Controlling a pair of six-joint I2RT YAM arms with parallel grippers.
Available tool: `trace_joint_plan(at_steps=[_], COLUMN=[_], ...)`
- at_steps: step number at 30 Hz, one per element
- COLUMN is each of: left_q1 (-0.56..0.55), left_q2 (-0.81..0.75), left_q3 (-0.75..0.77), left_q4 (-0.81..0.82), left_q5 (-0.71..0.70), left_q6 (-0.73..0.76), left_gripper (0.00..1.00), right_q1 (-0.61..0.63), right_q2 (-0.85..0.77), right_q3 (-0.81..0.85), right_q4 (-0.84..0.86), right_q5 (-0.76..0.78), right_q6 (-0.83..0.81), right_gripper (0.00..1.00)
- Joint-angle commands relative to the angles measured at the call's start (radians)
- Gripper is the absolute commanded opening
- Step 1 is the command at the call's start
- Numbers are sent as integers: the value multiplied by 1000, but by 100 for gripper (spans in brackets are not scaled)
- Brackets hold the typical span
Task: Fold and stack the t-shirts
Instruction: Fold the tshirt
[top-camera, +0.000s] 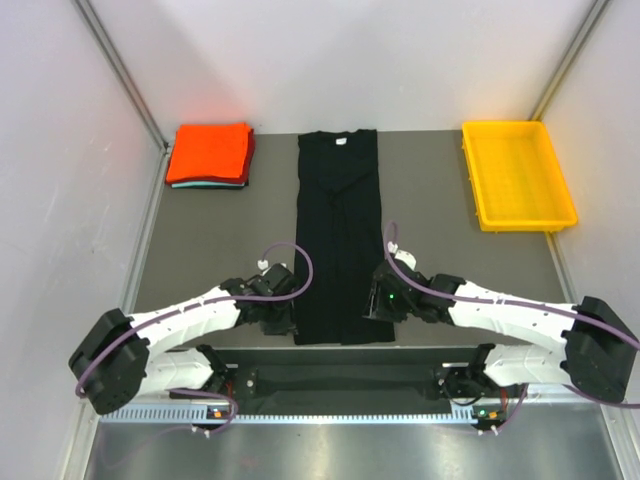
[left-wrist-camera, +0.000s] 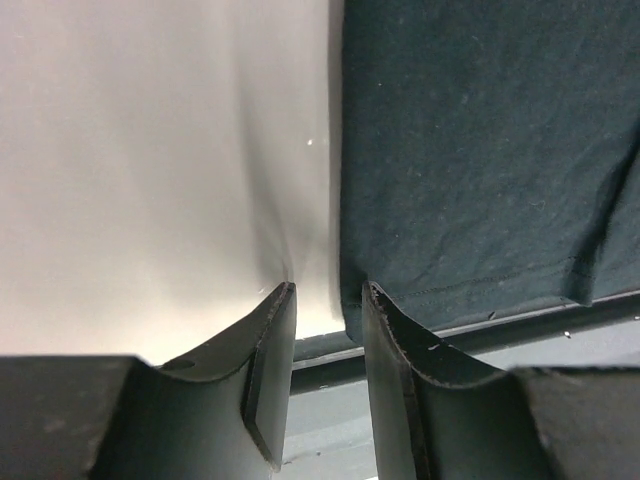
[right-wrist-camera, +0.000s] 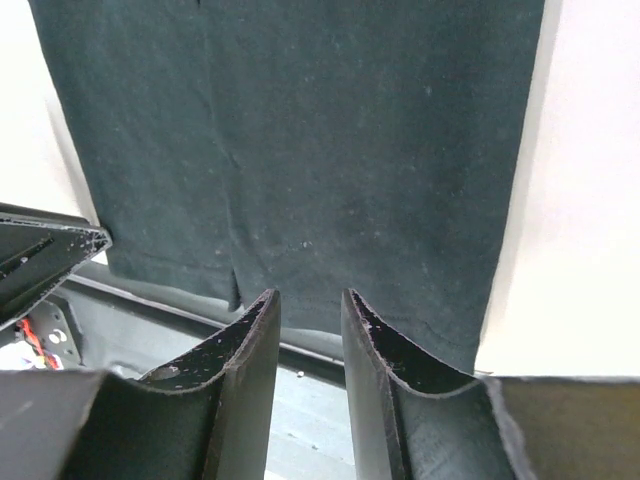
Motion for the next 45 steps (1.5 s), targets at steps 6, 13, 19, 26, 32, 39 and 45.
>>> trace_joint_plan(at_steps=[6, 13, 19, 26, 32, 39, 45], left_q1=[4, 3, 4, 3, 3, 3, 4], left_q2=[12, 13, -12, -33, -26, 54, 13], left_q3=[-28, -25, 37, 38, 8, -9, 54], left_q4=[108, 36, -83, -1, 28, -21, -98], left_q5=[56, 51, 2, 114, 128, 105, 51], left_q6=[-20, -35, -5, -11, -40, -28, -18], left_gripper=[35, 22, 24, 29, 24, 20, 24], right_q1=[16, 16, 14, 13, 10, -32, -52], right_q2=[-25, -42, -77, -146, -152, -146, -198], right_q3=[45, 44, 37, 14, 2, -58, -140], right_q4=[-17, -34, -60, -86, -92, -93, -136], right_q5=[50, 59, 62, 79, 82, 47, 22], right_q6=[-44, -41, -27, -13, -19, -18, 13], right_gripper=[32, 32, 33, 33, 34, 37, 43])
